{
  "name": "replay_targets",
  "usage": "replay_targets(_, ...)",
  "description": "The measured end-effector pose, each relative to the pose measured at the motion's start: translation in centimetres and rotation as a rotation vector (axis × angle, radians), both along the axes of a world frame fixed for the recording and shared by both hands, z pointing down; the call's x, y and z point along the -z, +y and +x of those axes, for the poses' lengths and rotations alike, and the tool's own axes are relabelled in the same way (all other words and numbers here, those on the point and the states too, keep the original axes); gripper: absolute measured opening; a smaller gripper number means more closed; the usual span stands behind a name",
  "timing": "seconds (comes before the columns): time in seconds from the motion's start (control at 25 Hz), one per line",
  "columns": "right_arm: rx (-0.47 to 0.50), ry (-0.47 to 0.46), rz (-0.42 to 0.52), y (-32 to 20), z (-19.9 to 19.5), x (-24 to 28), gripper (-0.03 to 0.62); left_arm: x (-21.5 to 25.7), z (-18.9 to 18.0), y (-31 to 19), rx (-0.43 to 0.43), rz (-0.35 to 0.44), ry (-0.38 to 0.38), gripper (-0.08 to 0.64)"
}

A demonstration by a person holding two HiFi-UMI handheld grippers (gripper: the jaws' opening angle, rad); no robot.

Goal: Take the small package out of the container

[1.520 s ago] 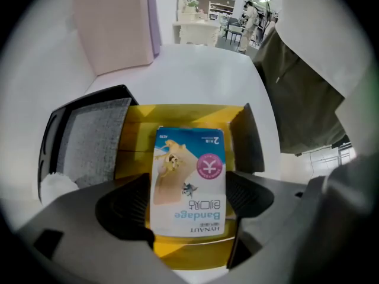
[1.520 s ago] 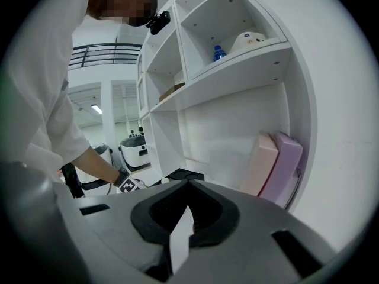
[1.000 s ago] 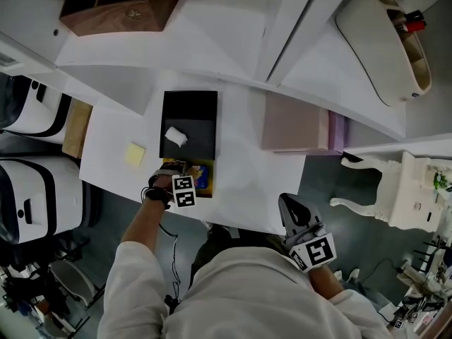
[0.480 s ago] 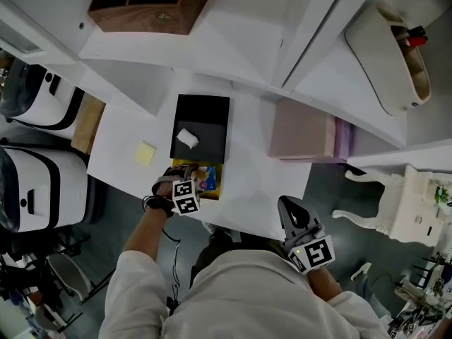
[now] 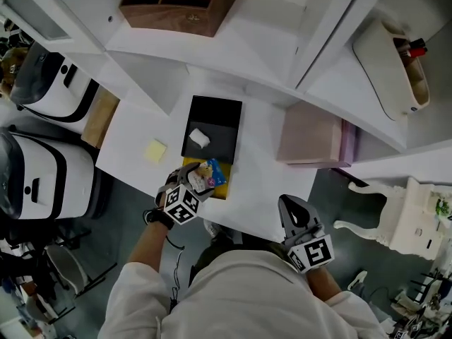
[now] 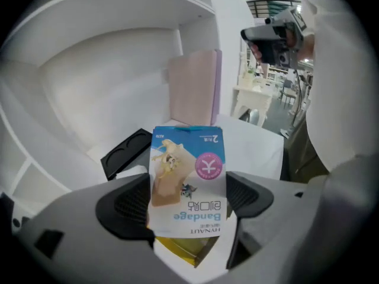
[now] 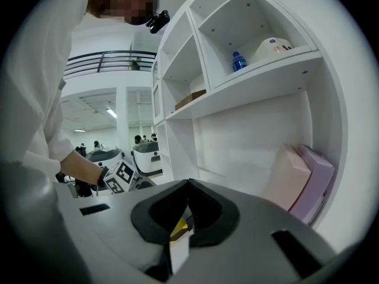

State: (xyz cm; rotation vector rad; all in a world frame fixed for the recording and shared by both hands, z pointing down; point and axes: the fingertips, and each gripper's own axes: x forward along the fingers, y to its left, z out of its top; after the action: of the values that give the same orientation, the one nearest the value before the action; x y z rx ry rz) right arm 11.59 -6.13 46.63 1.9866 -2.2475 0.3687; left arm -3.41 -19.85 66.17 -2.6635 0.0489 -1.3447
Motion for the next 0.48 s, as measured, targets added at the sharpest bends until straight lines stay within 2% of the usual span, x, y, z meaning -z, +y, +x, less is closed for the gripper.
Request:
replay_targets(0.32, 0.049, 0.013, 0.04, -1.2, -1.8, 1.3, 0.025, 8.0, -0.3, -0.5, 0.225, -0.022, 0.294, 0.399)
replay_targets(0.48, 0.07, 0.018, 0.05, -1.6, -2.7, 1.7, 0.025, 11.7, -1.0, -0.1, 0.273, -0.002, 0.384, 0.399)
